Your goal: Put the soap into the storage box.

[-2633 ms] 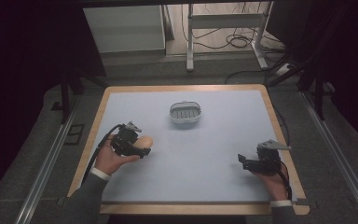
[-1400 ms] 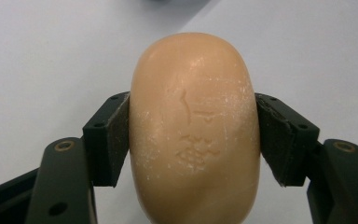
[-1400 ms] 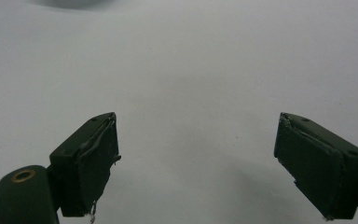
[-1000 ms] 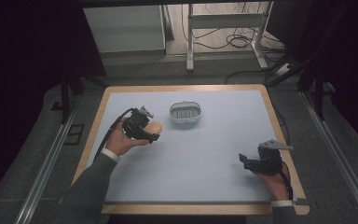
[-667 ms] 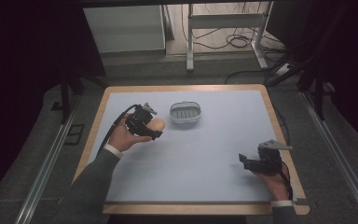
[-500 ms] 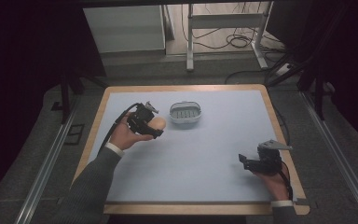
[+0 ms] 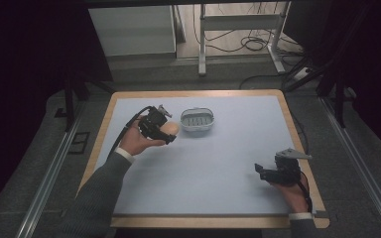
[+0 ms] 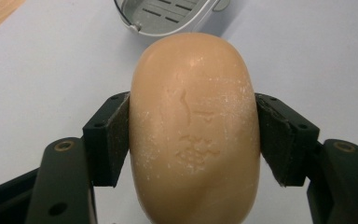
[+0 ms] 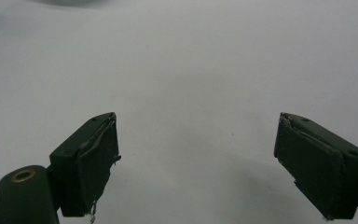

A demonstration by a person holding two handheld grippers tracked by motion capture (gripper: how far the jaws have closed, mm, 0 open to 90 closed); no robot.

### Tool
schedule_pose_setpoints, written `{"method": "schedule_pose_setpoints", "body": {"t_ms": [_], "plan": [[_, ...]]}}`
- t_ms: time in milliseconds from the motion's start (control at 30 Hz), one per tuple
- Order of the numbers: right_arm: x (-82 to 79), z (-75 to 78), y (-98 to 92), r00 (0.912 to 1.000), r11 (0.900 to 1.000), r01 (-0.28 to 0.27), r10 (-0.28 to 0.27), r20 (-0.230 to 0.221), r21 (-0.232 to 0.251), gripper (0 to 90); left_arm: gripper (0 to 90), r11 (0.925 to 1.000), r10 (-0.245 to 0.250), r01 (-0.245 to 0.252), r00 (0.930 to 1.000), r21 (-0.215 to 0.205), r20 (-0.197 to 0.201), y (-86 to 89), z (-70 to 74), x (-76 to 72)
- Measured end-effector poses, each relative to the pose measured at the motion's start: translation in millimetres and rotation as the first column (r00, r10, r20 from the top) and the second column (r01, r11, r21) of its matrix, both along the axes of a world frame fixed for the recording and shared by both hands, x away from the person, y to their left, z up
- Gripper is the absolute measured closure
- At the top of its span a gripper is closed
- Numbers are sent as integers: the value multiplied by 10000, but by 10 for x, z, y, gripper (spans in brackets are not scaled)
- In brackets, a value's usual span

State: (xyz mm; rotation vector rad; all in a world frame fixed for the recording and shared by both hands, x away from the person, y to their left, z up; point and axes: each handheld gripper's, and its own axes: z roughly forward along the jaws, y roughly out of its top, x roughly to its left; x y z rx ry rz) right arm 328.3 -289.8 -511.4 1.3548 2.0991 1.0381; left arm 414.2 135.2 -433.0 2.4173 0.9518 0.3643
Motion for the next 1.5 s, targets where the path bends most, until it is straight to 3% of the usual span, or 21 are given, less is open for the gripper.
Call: {"method": "schedule_pose_setpoints", "body": {"t_ms": [367, 1500], "plan": [[-1, -1, -5, 10000, 10000, 18, -18, -16, -26, 134, 326, 9994, -227, 226, 9997, 261, 41, -92, 25, 66], [15, -25, -30, 9999, 9999, 65, -66, -113, -79, 134, 326, 9965, -695, 684, 9974, 482, 206, -366, 122, 263]]}}
